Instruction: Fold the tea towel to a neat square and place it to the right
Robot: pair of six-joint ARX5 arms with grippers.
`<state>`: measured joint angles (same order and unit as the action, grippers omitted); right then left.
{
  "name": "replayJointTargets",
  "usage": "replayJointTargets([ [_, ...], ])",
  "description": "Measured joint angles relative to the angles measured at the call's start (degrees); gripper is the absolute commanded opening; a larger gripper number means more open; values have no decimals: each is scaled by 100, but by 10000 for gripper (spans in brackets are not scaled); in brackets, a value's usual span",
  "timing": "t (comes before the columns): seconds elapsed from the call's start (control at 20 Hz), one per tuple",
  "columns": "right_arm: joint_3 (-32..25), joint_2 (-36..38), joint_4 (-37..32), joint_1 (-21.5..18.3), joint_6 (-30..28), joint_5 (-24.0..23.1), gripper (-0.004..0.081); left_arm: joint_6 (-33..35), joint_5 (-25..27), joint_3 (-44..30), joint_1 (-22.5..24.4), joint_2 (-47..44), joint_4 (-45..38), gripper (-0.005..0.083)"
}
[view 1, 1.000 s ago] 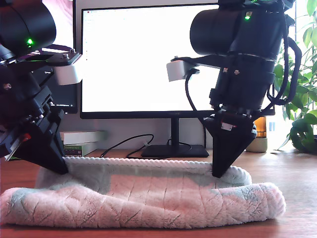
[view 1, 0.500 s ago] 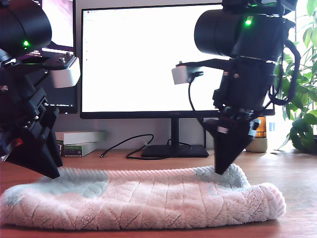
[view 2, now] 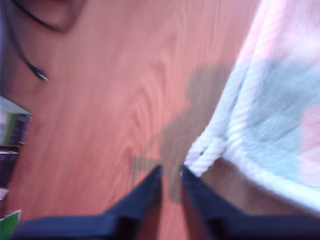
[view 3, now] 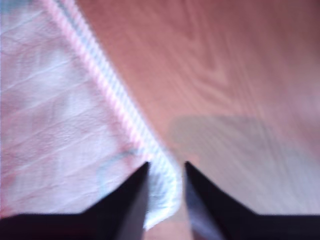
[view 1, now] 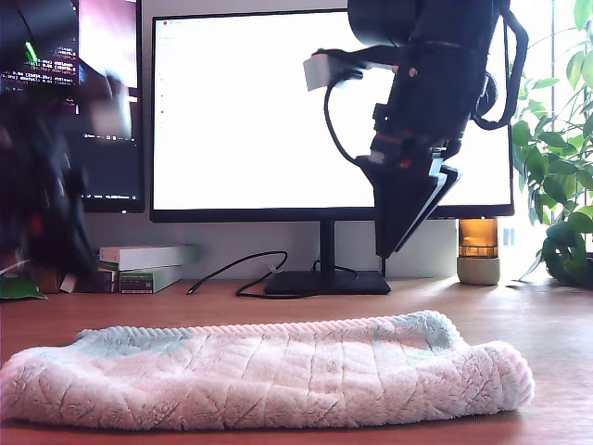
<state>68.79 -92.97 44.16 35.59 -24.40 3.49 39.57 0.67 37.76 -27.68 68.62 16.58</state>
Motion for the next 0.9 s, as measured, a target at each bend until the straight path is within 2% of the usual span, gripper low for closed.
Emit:
replayJointTargets([
  [0.15,0,0,155,2,129,616,-11,-927,-909,4,-4,-428,398,-22],
  [0.25,0,0,153,2,284,667,-11,-1200,-1432,7,-4,-452,507,-22],
  [0.4,-28,0,72,2,385,667,-11,-1246,-2033,7,-4,-450,688,-22],
  [0.5,-286,57,-284,11,555,664,-11,-1266,-2251,7,0,-450,796,-22],
  [0.75,-1757,977,-1287,13,772,664,-11,-1290,-2673,7,79,-435,1047,-22],
  [0.9,-1917,1023,-1569,7,780,798,-11,-1685,-2771,7,83,-168,1154,-22],
])
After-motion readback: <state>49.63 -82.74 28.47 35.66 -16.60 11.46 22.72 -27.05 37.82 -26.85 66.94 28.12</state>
